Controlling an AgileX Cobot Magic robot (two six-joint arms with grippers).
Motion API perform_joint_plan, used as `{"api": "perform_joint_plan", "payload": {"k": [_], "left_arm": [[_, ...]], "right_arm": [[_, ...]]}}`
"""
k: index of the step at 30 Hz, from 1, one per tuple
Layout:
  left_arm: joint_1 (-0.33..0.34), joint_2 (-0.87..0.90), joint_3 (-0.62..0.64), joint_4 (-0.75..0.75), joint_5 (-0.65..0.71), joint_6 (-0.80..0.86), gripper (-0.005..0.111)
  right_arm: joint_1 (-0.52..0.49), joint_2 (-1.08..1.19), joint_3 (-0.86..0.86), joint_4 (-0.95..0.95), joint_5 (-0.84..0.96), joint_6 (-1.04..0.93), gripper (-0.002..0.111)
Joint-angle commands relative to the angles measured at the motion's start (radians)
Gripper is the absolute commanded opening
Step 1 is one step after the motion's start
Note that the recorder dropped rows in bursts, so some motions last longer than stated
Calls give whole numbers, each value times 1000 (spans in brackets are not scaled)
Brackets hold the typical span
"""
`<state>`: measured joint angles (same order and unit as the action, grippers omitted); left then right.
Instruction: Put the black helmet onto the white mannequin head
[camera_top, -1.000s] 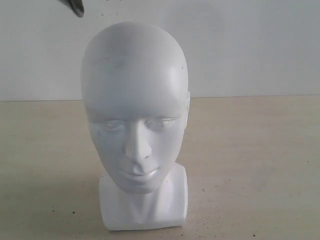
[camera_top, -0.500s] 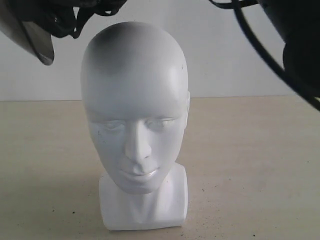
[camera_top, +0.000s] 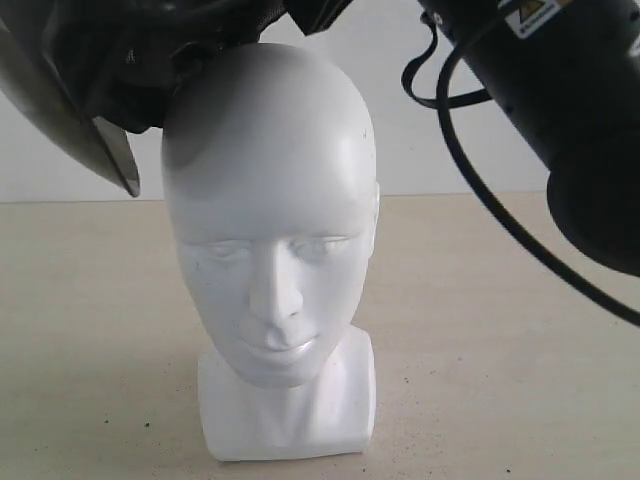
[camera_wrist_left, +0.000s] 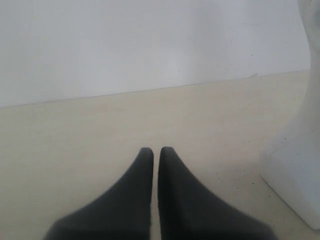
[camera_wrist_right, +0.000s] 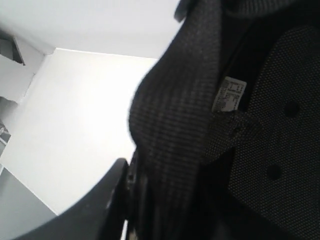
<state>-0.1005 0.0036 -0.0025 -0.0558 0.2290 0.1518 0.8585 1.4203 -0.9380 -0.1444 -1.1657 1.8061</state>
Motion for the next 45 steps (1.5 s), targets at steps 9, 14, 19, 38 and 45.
{"api": "perform_joint_plan", "payload": {"k": [9, 14, 19, 38, 45], "left_arm": [[-2, -4, 3, -12, -4, 7, 4], [-2, -4, 3, -12, -4, 7, 4], [-2, -4, 3, -12, -4, 7, 4], [-2, -4, 3, -12, -4, 7, 4], [-2, -4, 3, -12, -4, 7, 4]], "right_arm": [[-1, -16, 80, 95, -55, -92, 0], [-23, -16, 88, 110, -55, -118, 0], [-23, -16, 181, 144, -55, -100, 0], [-23, -16, 200, 95, -55, -84, 0], [-23, -16, 200, 77, -55, -84, 0]]}}
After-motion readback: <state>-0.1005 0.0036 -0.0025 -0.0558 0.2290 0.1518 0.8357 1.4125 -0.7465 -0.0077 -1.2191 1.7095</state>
